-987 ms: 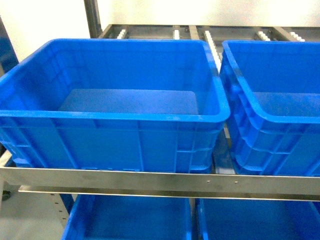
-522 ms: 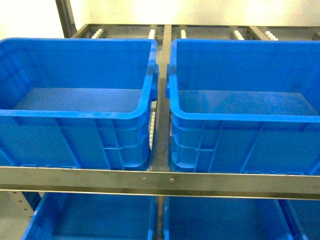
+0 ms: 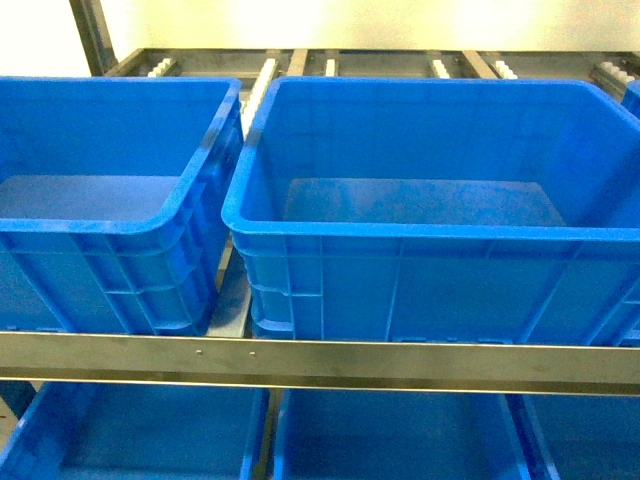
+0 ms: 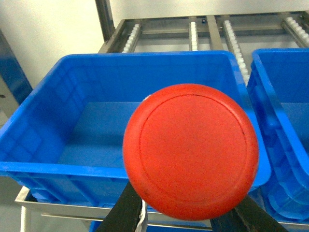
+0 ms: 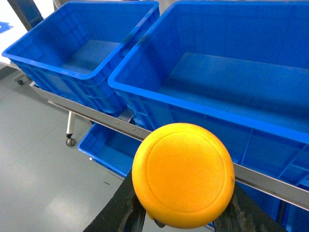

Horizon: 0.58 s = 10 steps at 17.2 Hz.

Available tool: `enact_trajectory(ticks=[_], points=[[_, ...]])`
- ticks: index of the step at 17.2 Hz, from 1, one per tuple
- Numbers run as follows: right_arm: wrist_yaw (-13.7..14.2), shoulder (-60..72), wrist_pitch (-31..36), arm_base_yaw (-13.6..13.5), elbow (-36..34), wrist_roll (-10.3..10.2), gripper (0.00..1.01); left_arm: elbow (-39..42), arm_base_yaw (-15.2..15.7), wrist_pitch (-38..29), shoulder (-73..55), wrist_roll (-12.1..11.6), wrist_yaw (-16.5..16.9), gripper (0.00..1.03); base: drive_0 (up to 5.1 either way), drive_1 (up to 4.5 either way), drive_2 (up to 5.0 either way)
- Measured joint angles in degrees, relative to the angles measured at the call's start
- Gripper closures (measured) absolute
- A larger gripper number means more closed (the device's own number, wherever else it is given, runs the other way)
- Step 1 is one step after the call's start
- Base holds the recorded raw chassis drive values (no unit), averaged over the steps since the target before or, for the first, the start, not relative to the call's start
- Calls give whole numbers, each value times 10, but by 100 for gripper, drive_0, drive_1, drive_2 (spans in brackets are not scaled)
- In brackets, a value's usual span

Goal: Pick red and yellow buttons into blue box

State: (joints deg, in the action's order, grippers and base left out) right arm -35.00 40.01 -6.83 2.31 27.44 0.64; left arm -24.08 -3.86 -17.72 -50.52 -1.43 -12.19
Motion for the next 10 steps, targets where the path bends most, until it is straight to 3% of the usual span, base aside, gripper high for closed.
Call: enact_trajectory(ticks=[10], points=[[-2,0,0,0,0,0,72,0,0,-3,3,0,-2,79,0,0,0]])
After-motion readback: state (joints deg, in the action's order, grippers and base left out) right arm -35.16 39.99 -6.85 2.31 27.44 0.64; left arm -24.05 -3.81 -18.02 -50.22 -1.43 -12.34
